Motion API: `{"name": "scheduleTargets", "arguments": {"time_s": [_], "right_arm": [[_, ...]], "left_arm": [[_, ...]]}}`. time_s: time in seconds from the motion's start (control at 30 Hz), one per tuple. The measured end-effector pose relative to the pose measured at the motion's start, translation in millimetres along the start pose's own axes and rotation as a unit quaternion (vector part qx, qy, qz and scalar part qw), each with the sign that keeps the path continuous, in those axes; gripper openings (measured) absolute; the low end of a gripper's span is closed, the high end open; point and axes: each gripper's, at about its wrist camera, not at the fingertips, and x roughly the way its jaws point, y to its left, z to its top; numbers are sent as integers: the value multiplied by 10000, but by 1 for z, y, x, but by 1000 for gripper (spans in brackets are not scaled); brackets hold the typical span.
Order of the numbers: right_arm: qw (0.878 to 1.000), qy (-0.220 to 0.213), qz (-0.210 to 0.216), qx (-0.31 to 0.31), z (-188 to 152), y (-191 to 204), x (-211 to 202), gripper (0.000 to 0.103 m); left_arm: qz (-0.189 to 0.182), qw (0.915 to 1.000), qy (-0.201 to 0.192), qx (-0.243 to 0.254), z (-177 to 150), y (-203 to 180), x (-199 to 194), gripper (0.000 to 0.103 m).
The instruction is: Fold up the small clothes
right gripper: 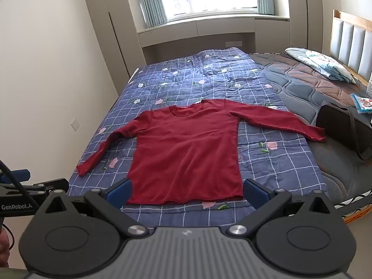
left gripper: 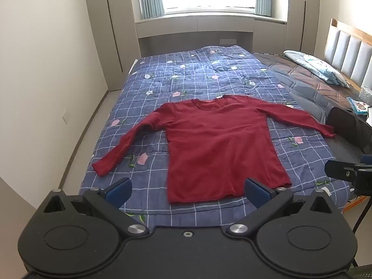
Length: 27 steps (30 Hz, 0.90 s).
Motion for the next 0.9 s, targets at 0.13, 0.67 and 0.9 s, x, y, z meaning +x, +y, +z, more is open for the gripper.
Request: {"name": "scheduleTargets", "arguments": {"time_s": [0.13, 0.67, 0.9], "right_arm": [[10000, -11, -14, -8, -1, 1, 0, 103], [10000, 9, -62, 9, -2, 3, 0, 103], [10000, 25, -78, 52, -3, 1, 0, 103]], "left_arm": [[26, 10000, -5, 11, 0, 0, 0, 102], [-11, 10000, -32, 31, -1, 2, -2, 102], [-41, 10000, 28, 59, -2, 1, 0, 102]]}}
